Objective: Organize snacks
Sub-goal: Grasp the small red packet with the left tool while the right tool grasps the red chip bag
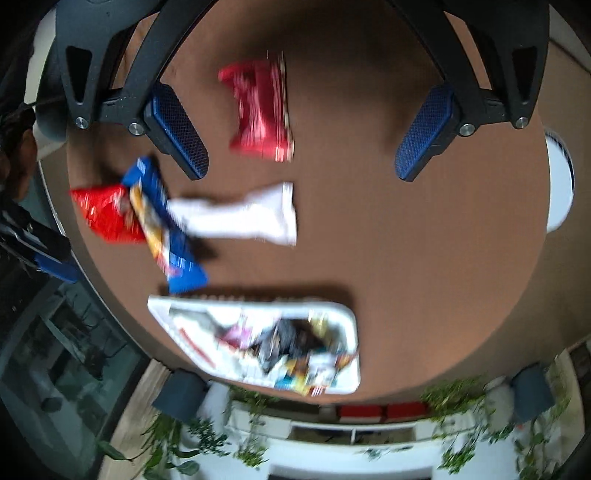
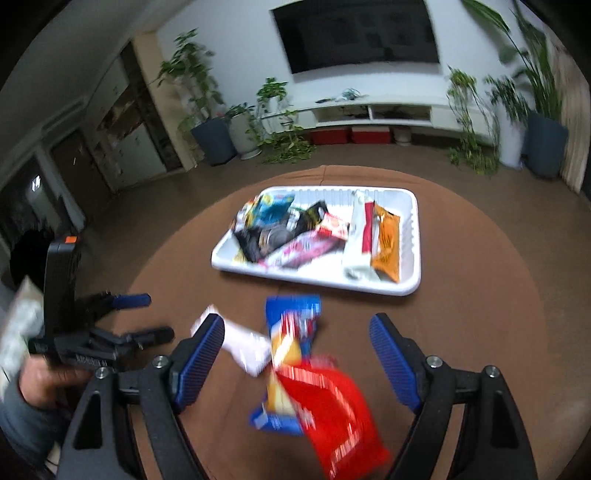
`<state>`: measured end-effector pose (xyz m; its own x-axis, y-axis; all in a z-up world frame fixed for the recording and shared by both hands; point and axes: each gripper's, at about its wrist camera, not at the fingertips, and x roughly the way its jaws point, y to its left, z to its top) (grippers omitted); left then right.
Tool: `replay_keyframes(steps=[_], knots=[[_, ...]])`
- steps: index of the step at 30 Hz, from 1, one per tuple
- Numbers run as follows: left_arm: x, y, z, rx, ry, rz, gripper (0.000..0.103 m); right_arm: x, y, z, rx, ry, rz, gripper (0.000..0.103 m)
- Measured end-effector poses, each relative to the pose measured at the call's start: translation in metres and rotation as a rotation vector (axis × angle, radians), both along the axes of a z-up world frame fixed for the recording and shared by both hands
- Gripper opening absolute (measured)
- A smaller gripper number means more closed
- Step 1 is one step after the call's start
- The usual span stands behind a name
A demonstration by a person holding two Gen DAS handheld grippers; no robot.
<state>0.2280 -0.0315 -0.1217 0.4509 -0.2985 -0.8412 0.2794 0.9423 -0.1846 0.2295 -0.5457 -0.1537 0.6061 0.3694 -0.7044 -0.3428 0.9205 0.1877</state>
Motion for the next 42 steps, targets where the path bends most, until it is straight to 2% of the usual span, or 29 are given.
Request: replay_keyframes(steps=[2,6,13,15,17,19,22,28,30,33,36,39,41,42], knots=[[-0.01,0.0,-0.008,0.017,0.01,0.005,0.102,-0.018,0.002,-0.003,-0.074,-0.024,0.045,0.083],[-0.017,-0.009,-0.019,0.065,0.025,0.0,0.102,-0.032,0.004,-0.006,-0.156,-0.045,0.119,0.083],[-0.016,-0.026,-0.023,0.149,0.018,-0.019,0.102,-0.024,0.0,-0.031,-0.211,0.033,0.142,0.083],[-0.015,-0.027,-0.027,0.152,0.028,-0.023,0.101,-0.019,0.004,-0.039,-0.243,0.056,0.165,0.081],[-0.015,-0.028,-0.031,0.152,0.042,-0.027,0.093,-0.012,0.006,-0.048,-0.26,0.093,0.177,0.079],[-0.014,-0.028,-0.03,0.159,0.033,-0.032,0.09,-0.005,0.006,-0.056,-0.275,0.125,0.171,0.076],[-0.013,-0.026,-0.029,0.167,0.025,-0.033,0.081,0.0,0.003,-0.061,-0.275,0.143,0.167,0.072],[-0.014,-0.025,-0.028,0.181,0.021,-0.052,0.074,0.005,0.002,-0.066,-0.276,0.189,0.178,0.069],[-0.015,-0.026,-0.028,0.189,0.015,-0.062,0.072,0.005,0.003,-0.067,-0.273,0.197,0.189,0.064],[-0.016,-0.024,-0.027,0.189,0.012,-0.071,0.064,0.003,0.006,-0.066,-0.27,0.2,0.197,0.059],[-0.017,-0.023,-0.026,0.186,0.013,-0.079,0.058,0.002,0.006,-0.067,-0.265,0.209,0.198,0.058],[-0.02,-0.021,-0.025,0.18,0.011,-0.082,0.047,0.003,0.005,-0.067,-0.251,0.215,0.194,0.058],[-0.021,-0.018,-0.024,0.176,0.01,-0.084,0.034,0.003,0.004,-0.068,-0.234,0.224,0.198,0.053],[-0.022,-0.017,-0.024,0.168,0.012,-0.086,0.034,0.002,0.004,-0.068,-0.229,0.226,0.197,0.052]])
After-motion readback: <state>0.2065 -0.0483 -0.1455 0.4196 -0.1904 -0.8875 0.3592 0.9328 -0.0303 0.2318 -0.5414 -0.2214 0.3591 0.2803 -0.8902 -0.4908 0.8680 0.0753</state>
